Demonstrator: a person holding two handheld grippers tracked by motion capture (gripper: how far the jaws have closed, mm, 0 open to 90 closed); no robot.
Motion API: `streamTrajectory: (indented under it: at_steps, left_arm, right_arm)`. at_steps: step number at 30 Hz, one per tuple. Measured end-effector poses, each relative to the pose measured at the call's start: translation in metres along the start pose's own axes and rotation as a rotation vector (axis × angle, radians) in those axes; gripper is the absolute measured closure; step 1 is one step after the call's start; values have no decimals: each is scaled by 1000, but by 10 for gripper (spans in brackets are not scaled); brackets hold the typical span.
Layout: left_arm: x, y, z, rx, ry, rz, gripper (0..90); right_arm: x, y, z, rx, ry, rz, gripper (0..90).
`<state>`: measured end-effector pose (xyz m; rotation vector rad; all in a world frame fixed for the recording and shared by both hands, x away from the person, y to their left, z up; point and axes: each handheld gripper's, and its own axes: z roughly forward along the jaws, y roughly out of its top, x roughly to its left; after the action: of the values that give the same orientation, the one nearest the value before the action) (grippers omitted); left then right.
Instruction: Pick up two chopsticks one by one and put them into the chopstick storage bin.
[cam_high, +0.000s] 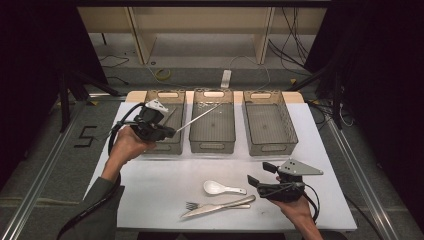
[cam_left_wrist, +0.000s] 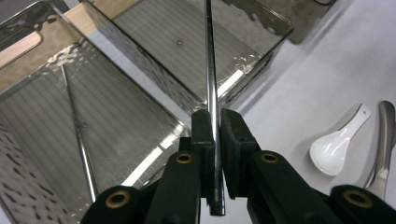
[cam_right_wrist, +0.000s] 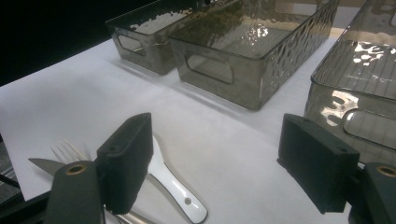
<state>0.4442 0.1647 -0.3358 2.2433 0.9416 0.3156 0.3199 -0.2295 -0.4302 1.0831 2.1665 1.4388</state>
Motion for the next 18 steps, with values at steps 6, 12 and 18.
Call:
streamTrajectory:
  at_steps: [6,12,18]
  left_arm:
    - [23,1,-3,-31,35,-66,843]
    - [44,-2,-2,-42,79,-129,843]
    - [61,-7,4,-24,113,-176,842]
  right_arm:
    - [0,0,0,0,3,-3,271]
    - [0,0,0,-1,4,-3,271]
    - [1,0,0,0,5,-3,272]
